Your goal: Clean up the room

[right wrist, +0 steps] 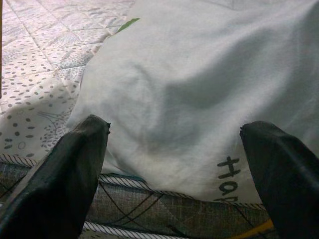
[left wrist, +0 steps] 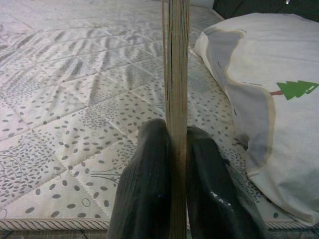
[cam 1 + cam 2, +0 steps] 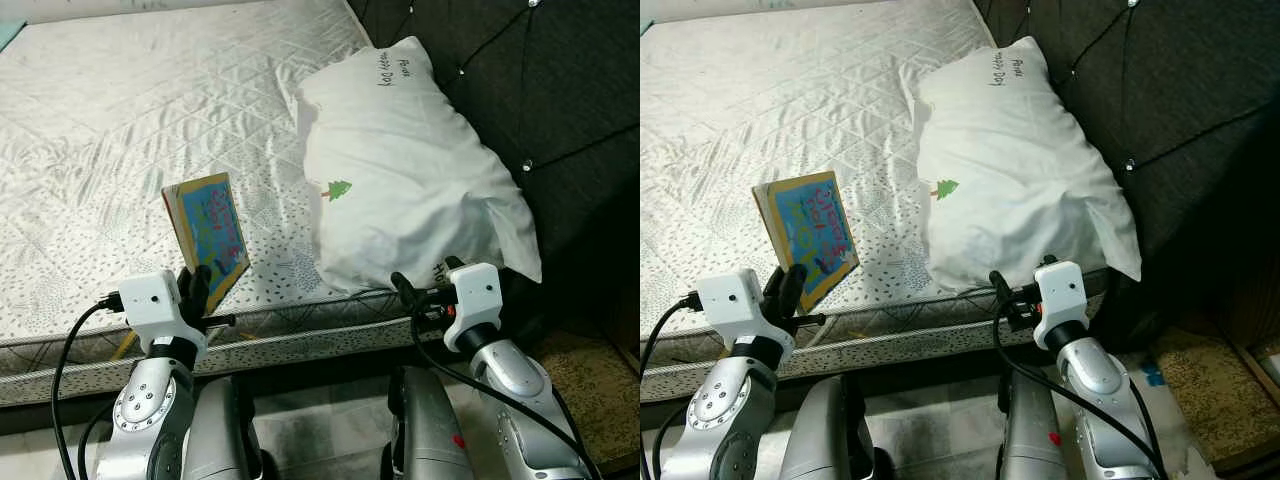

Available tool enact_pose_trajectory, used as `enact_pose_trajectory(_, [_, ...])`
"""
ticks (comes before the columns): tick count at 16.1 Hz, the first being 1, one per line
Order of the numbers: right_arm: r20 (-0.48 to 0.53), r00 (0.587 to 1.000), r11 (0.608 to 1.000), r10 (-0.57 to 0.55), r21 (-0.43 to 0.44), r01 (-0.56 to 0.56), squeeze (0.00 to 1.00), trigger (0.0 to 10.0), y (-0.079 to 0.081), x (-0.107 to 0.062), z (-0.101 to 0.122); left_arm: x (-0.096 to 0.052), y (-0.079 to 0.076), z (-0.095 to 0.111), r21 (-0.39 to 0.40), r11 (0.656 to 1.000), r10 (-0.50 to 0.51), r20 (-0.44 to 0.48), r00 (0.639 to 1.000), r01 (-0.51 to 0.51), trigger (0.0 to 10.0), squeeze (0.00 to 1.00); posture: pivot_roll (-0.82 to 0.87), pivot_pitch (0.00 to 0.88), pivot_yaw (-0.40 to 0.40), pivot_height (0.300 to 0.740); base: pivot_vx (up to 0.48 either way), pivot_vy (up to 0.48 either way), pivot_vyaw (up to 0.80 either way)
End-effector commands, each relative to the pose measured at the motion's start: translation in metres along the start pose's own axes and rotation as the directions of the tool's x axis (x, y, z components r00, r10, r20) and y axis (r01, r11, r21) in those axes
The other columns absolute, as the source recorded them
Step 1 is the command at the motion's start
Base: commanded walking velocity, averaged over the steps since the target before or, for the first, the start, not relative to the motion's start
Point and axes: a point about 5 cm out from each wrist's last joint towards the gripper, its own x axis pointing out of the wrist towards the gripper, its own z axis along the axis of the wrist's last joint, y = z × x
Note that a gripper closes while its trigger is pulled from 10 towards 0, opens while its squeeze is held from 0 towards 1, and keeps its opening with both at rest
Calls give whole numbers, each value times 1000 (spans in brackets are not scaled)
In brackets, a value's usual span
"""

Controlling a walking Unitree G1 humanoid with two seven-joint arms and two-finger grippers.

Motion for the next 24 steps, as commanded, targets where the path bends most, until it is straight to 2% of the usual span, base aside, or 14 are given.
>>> enact_pose_trajectory(1, [-10, 1000, 1000, -5, 1, 5, 0, 10000, 1, -1, -2, 1, 2, 8, 10, 1000, 4, 47, 999, -4, 10000, 0, -138, 148, 42, 543, 0, 0, 0])
enact_pose_trajectory(9, [-20, 1000, 1000, -15, -3, 14, 0, 10000, 0, 0, -2, 3, 1, 8, 6, 1000, 6, 48, 999, -7, 10000, 0, -144, 150, 43, 543, 0, 0, 0])
enact_pose_trajectory(11, [-24, 1000, 1000, -19, -14, 18, 0, 10000, -2, -1, -2, 8, 2, 7, -10, 1000, 11, 49, 999, -11, 10000, 0, -159, 154, 39, 543, 0, 0, 0])
enact_pose_trajectory(15, [-33, 999, 999, -22, -23, 22, 0, 10000, -8, -8, -3, 29, 2, 15, -53, 999, 0, 80, 997, 4, 10000, 0, -190, 169, 22, 513, 0, 0, 0])
enact_pose_trajectory(17, [-35, 999, 999, -26, -38, 25, 0, 10000, -11, -9, -2, 36, -3, 16, -104, 994, -9, 79, 997, 17, 10000, 0, -197, 173, 18, 513, 0, 0, 0])
enact_pose_trajectory(18, [-38, 999, 998, -30, -49, 28, 0, 10000, -14, -10, -1, 45, -15, 13, -195, 980, -37, 39, 999, 43, 10000, 0, -210, 177, 13, 513, 0, 0, 0])
enact_pose_trajectory(19, [-38, 999, 998, -30, -51, 28, 0, 10000, -14, -10, -1, 46, -17, 12, -204, 978, -44, 23, 999, 48, 10000, 0, -210, 177, 13, 513, 0, 0, 0])
enact_pose_trajectory(21, [-42, 998, 997, -40, -68, 37, 0, 10000, -18, -12, 0, 49, -27, 1, -348, 937, -64, -72, 995, 35, 10000, 0, -223, 180, 10, 513, 0, 0, 0])
enact_pose_trajectory(23, [-45, 998, 996, -45, -75, 42, 0, 10000, -20, -13, -1, 48, -35, 0, -399, 916, -97, -105, 990, 48, 10000, 0, -226, 182, 8, 513, 0, 0, 0])
enact_pose_trajectory(24, [-48, 998, 996, -47, -78, 43, 0, 10000, -20, -14, -1, 47, -42, 3, -444, 894, -129, -121, 984, 62, 10000, 0, -226, 182, 8, 513, 0, 0, 0])
